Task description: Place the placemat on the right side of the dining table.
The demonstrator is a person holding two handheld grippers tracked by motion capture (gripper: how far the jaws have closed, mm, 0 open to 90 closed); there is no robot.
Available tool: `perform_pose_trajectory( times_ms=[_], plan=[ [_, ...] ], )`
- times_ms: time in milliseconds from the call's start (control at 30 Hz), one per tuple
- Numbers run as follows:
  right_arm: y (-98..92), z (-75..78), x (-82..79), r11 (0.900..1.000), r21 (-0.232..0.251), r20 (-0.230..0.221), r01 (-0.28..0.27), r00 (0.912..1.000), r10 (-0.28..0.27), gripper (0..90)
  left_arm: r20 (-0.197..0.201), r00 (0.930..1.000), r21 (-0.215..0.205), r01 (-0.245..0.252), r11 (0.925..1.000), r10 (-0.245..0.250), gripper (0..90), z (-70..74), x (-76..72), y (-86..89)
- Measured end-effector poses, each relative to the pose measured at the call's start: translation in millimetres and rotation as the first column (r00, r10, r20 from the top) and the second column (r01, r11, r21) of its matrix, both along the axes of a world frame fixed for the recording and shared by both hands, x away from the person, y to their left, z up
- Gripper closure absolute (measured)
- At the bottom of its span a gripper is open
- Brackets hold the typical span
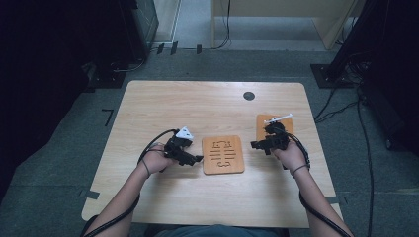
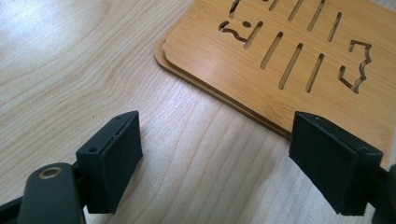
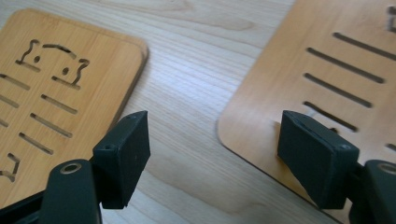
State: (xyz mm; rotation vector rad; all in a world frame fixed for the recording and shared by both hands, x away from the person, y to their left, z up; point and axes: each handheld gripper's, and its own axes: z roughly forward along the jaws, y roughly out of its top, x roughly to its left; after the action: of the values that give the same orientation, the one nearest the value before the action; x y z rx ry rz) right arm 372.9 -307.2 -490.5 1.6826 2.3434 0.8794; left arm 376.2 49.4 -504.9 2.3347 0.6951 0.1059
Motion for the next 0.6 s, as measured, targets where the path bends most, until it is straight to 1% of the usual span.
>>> perform_pose_trajectory(
  times_ms=[67,133,400,600],
  plan=[
    [4.6,-1.3,-0.6,1.000,-0.006,-0.004,-0.015,0.9999,0.015,25.5,-0.003,1.0000,-0.002,-0.006,1.0000,0.006,16.4,0.1,0.0,0.0],
    [8.7,-1.9,-0.7,0.999,-0.017,0.006,-0.030,0.9995,0.030,25.6,-0.006,0.9999,-0.006,-0.010,0.9999,0.010,16.4,0.0,0.4,0.7],
    [21.8,-2.3,-2.6,0.997,-0.023,0.017,-0.069,0.9974,0.069,25.5,-0.006,0.9998,-0.008,-0.017,0.9998,0.017,16.4,-0.1,1.0,2.3],
    [26.5,-3.5,-3.4,0.996,-0.029,0.036,-0.081,0.9960,0.082,25.3,-0.006,0.9999,-0.006,-0.013,0.9999,0.013,16.3,-0.1,1.5,3.0]
  ],
)
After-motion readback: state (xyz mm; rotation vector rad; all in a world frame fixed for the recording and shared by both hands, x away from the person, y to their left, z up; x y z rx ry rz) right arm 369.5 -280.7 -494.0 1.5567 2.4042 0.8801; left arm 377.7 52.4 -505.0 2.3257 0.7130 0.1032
